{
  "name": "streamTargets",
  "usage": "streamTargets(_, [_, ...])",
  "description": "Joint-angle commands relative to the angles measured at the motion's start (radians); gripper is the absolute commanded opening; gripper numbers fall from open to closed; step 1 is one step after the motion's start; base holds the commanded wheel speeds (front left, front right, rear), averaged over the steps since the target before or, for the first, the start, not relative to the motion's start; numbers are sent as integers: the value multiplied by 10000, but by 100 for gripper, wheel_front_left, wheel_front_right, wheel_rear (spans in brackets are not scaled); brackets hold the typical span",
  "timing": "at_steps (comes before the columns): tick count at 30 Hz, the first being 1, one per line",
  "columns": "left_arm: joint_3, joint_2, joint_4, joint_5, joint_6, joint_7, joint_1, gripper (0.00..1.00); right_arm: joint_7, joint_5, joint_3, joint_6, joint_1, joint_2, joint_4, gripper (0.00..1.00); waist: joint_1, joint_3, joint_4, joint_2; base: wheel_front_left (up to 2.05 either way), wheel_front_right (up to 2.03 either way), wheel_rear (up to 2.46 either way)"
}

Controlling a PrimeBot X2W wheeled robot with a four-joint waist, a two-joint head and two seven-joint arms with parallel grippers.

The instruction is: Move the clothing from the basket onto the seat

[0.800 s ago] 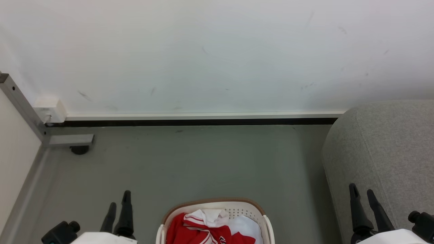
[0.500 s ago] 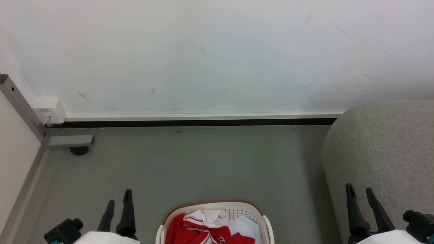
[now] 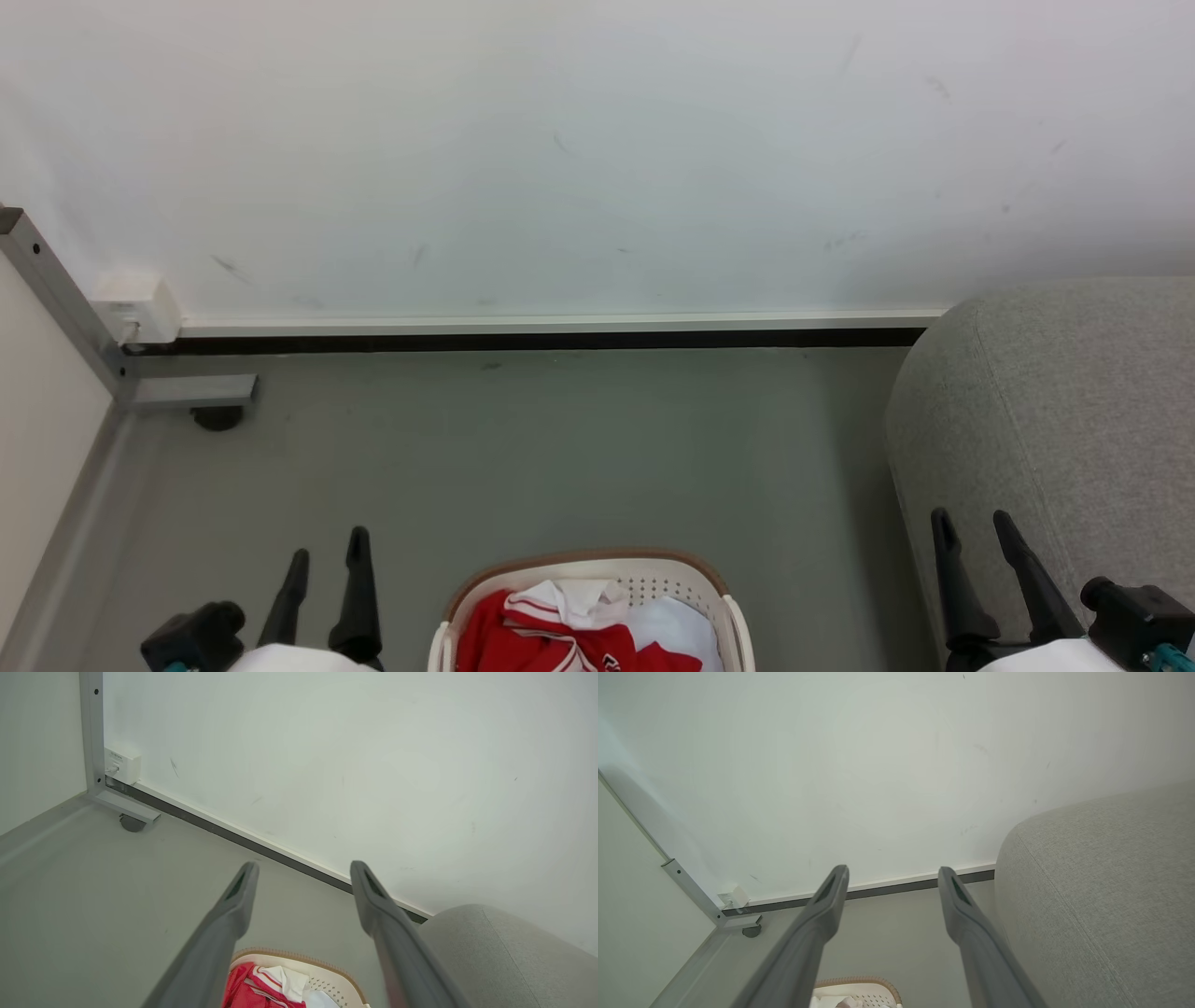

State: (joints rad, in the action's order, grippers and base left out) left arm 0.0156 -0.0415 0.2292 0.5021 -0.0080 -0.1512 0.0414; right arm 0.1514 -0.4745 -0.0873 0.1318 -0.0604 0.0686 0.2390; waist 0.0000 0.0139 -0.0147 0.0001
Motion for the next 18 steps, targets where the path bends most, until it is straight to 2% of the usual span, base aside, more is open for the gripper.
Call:
streamTargets(1, [-7,-101,-62,-460,42,-129,-28,100,124,352,-78,-12,-156,137,-27,100,0,7,-10,-1,0,0,0])
streamTargets(18, [36,-166,-103,-2147,81,-489,-251,100,487,1473,-91,-15,-220,96,215,100,0,31,-66,-1,0,0,0])
